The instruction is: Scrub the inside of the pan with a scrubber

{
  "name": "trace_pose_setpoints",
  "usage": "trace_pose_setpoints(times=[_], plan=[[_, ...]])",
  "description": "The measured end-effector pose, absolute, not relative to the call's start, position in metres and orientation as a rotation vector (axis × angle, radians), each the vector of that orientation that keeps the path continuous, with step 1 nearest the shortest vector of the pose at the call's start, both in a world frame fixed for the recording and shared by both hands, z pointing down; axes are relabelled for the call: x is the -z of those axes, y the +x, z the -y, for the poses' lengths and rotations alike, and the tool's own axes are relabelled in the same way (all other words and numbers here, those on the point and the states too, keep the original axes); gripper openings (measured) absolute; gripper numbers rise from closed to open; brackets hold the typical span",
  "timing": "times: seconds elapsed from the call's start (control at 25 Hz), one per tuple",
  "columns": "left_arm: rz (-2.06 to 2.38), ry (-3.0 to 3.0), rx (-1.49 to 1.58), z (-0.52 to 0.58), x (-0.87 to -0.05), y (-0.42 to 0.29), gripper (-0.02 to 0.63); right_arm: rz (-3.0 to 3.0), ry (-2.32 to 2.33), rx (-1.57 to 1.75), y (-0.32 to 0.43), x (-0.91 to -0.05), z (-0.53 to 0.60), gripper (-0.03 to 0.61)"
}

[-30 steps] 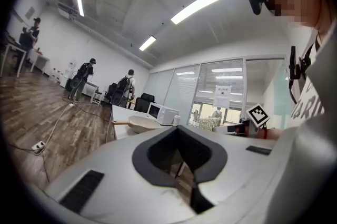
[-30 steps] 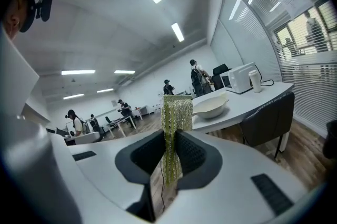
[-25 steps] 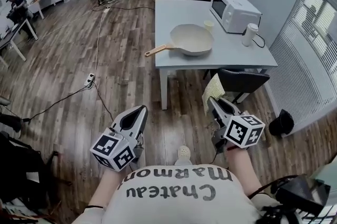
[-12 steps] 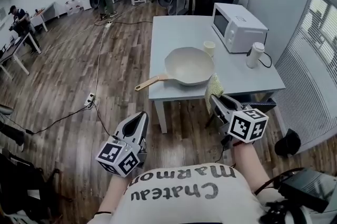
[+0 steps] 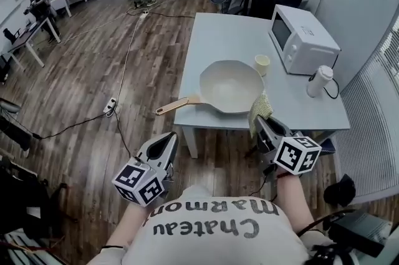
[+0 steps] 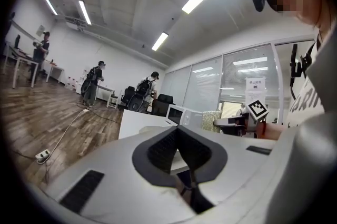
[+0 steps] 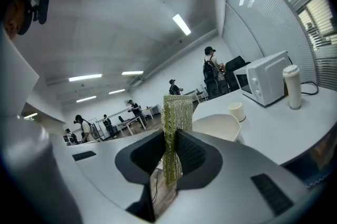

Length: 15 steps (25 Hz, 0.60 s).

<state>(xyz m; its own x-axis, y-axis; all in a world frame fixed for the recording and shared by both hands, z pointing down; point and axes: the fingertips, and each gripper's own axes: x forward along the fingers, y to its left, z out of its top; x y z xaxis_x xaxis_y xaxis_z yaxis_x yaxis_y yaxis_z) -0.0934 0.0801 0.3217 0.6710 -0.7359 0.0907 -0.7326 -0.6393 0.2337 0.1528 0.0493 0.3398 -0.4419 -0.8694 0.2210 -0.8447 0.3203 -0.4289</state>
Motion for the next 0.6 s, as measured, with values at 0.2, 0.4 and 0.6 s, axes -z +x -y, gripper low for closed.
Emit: trace_pose_setpoints(times=[0.2,0.4,0.6], plan=[[1.152,2.603,-0.017,-0.046,-0.334,-0.078,0.015,-2.477,-1.640,0.885,0.166,-0.372,-0.028,0.064],[1.089,2.605,-0.049,-0.002,-0.348,-0.066,0.015,-2.433,-1.658,0.953,0.174,-0.386,0.013,0.064],[1.096,2.636,-0.093,0.064,-0.339,-0.068,0.015,-2.453,-1.673,0.952,0.168,-0.375,0.064,0.064]])
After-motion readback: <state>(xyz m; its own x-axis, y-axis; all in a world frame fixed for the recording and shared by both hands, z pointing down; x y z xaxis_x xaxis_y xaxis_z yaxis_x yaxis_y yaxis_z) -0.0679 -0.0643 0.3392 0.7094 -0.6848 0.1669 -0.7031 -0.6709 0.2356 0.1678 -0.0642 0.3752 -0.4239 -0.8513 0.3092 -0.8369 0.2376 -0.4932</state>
